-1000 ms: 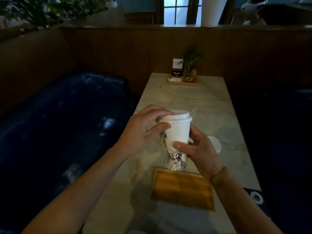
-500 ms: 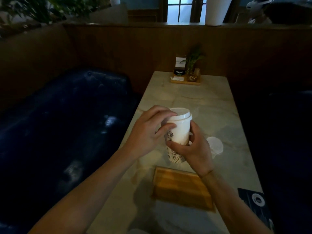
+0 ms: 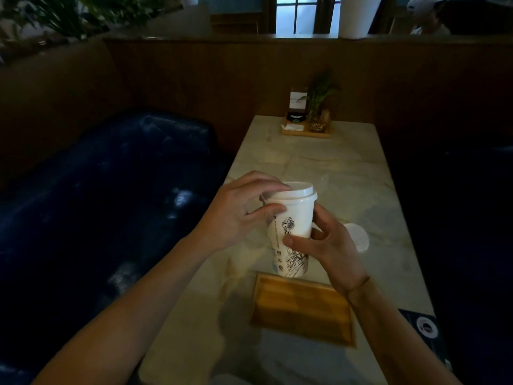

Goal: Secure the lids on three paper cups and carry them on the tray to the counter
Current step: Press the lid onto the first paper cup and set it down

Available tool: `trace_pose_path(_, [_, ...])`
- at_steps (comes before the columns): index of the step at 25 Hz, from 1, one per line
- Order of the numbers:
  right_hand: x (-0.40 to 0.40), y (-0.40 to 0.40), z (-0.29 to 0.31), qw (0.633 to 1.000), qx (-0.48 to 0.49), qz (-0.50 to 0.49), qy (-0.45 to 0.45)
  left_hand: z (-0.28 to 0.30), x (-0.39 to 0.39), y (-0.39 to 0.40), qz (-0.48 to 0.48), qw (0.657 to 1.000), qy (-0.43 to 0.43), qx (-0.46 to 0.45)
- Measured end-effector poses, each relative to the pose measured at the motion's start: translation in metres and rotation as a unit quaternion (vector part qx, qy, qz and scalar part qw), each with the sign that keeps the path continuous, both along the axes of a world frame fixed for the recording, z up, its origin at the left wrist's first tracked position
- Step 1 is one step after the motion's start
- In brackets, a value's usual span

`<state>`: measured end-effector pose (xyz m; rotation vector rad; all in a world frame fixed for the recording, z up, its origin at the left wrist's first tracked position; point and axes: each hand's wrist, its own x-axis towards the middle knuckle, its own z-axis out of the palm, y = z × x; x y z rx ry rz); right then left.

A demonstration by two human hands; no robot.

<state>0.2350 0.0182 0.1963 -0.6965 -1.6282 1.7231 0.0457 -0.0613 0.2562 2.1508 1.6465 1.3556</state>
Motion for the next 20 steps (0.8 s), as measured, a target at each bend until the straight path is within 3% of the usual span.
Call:
trace_pose_path(7, [0.006, 0.004, 0.003, 0.996, -0.049, 0.078, 0.006, -0.001, -0.003, -0.006, 0.008, 0.998, 0.042, 0.034])
trace_pose_path(14, [-0.013, -0.008, 0.006, 0.985, 0.100, -0.041, -0.131, -0.016, 0.003, 0.007, 0.067, 0.985, 0.119, 0.103])
trace_pose_path(20, [-0.008, -0.004, 0.005, 0.990, 0.075, -0.044, -0.114, -0.016, 0.000, 0.010, 0.035, 0.991, 0.078, 0.102])
